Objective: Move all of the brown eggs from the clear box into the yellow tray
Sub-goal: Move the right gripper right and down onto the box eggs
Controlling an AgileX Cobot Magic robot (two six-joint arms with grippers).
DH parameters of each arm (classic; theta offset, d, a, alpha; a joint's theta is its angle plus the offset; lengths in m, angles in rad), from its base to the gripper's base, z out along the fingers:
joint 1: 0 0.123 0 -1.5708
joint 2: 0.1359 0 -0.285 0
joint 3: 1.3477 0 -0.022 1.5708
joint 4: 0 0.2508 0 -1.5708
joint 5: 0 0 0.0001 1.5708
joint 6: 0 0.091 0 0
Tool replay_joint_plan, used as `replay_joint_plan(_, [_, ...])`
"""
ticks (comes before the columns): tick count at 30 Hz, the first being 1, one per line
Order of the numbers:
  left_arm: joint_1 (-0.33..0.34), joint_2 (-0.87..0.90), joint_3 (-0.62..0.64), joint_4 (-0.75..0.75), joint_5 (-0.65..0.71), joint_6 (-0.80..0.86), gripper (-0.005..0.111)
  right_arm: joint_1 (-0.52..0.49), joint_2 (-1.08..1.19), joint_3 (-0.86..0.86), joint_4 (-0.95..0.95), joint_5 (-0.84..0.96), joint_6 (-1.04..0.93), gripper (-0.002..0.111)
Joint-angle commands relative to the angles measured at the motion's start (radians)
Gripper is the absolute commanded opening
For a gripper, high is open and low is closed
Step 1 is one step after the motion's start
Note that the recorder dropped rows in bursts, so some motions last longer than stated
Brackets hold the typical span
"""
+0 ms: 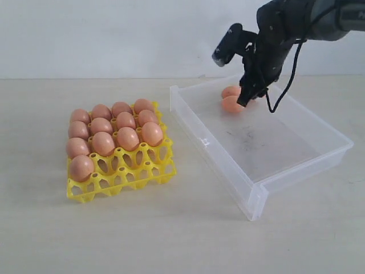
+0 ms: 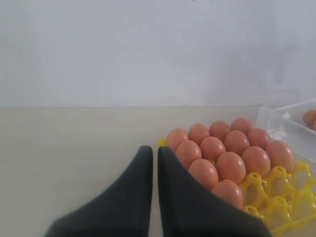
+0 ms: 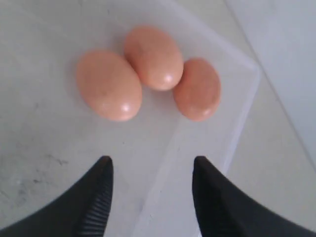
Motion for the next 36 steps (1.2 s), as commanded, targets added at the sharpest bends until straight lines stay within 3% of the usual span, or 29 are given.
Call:
replay_joint_plan(1, [-0.007, 0.003, 0.004, -0.005, -0.012, 0.005, 0.004, -0.017, 0.107, -0.127, 0.020, 0.179, -0.206, 0.043])
replay_joint_plan(6, [-0.007, 0.003, 0.004, -0.005, -0.012, 0.005, 0.004, -0.008, 0.127, -0.160, 0.141, 0.124, -0.519, 0.044])
replay_joint_plan(8, [-0.007, 0.003, 0.004, -0.005, -0.012, 0.005, 0.004, -0.006, 0.127, -0.161, 0.177, 0.067, -0.584, 0.050])
replay_joint_plan(11, [-0.007, 0.003, 0.004, -0.005, -0.012, 0.005, 0.004, -0.005, 0.129, -0.163, 0.180, 0.010, -0.589, 0.060])
replay_joint_plan(26, [-0.007, 0.003, 0.004, -0.005, -0.012, 0.005, 0.004, -0.005, 0.215, -0.179, 0.198, -0.028, -0.563, 0.060])
replay_joint_plan(28, [-0.007, 0.003, 0.004, -0.005, -0.012, 0.005, 0.004, -0.005, 0.225, -0.191, 0.211, -0.047, -0.527, 0.051])
replay_joint_plan(33, [-0.007, 0.003, 0.004, -0.005, -0.012, 0.005, 0.004, -0.005, 0.227, -0.201, 0.243, -0.122, -0.435, 0.004])
replay_joint_plan(36, [-0.007, 0.003, 0.004, -0.005, -0.012, 0.005, 0.004, -0.005, 0.225, -0.203, 0.260, -0.170, -0.294, 0.000])
